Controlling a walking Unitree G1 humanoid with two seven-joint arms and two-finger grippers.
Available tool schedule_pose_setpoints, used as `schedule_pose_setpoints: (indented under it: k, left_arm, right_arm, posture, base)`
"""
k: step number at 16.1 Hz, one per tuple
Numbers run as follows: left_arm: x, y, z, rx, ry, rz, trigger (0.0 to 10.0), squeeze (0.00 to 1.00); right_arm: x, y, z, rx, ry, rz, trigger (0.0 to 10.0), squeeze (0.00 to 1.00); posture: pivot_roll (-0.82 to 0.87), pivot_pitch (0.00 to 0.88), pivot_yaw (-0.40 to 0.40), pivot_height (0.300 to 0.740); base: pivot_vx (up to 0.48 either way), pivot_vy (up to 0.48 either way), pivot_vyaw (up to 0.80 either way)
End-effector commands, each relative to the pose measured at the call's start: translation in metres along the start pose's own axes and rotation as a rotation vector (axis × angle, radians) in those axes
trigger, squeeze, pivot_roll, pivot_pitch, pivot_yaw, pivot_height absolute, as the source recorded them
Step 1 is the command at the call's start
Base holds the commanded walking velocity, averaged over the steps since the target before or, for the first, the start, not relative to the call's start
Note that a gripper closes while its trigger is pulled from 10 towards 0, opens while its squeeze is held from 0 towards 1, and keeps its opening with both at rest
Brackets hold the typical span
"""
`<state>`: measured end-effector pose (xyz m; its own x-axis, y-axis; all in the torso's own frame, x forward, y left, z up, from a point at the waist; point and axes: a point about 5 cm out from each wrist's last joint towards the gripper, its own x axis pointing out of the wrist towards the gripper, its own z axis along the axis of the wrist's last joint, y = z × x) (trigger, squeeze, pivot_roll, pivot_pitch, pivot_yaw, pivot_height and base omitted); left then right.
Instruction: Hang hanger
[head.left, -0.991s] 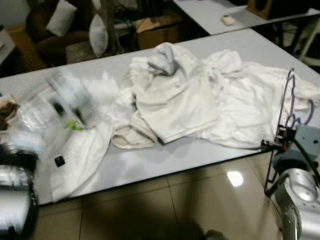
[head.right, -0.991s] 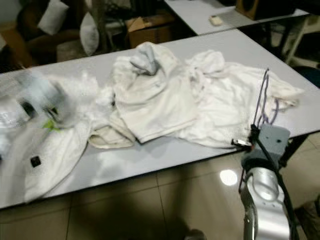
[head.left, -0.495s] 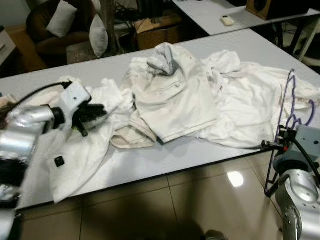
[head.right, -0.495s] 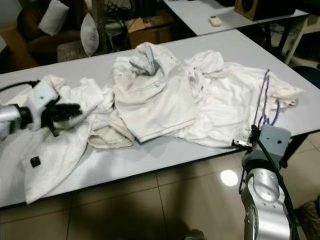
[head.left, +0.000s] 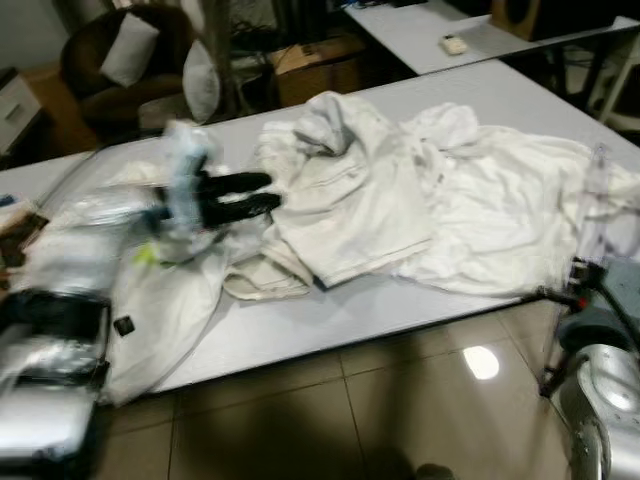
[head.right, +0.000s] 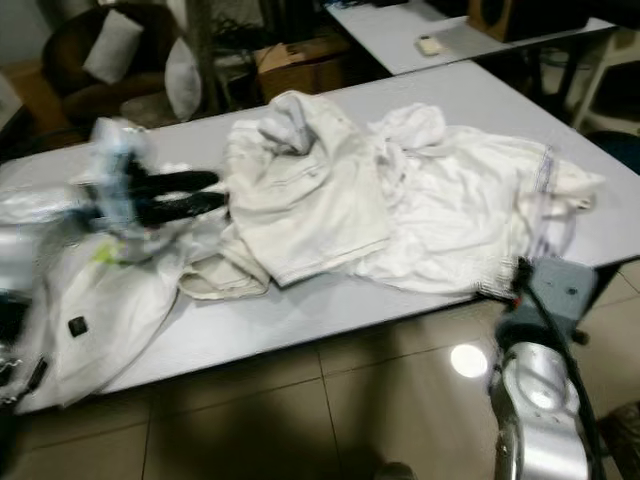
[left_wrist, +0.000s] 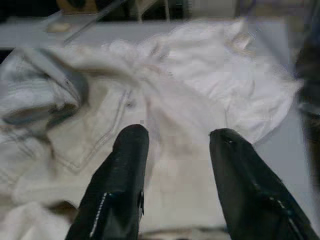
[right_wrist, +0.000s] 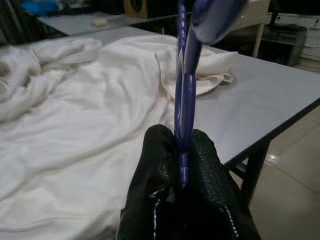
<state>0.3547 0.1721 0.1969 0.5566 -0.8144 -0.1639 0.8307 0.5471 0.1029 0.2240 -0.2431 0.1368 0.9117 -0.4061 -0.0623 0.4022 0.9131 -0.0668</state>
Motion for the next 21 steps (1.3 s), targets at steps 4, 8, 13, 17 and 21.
schedule_pose_setpoints:
  k: [4,8,13,17,21]
  left_arm:
    - [0.042,-0.003,-0.029,0.065,0.148,0.162,10.0,0.66]
    - [0.048,-0.006,-0.058,0.267,0.369,0.182,10.0,0.0]
    - [0.049,0.007,-0.048,0.394,0.333,0.372,10.0,0.0]
    - [0.049,-0.002,-0.07,0.339,0.396,0.359,10.0,0.0]
    - [0.055,-0.013,-0.084,0.321,0.401,0.372,0.3,0.0]
  right_arm:
    - [-0.003,0.003,0.007,0.018,-0.023,0.005,10.0,0.0]
    - [-0.004,0.007,0.007,0.021,-0.018,0.007,10.0,0.0]
    - [-0.002,0.019,0.005,0.016,-0.008,0.066,10.0,0.0]
    - [-0.002,0.024,0.004,0.003,0.011,0.111,10.0,0.0]
    - [-0.002,0.029,0.006,-0.021,0.029,0.172,10.0,0.0]
  posture:
    - [-0.3,0.0,0.192,0.74]
    - [-0.31,0.0,0.198,0.74]
    - [-0.3,0.0,0.175,0.74]
    - [-0.3,0.0,0.132,0.74]
    - [-0.31,0.0,0.057,0.74]
  base:
    - [0.0,0.0,0.0]
    - [0.0,0.0,0.0]
    - [0.0,0.0,0.0]
    - [0.0,0.0,0.0]
    - [0.0,0.0,0.0]
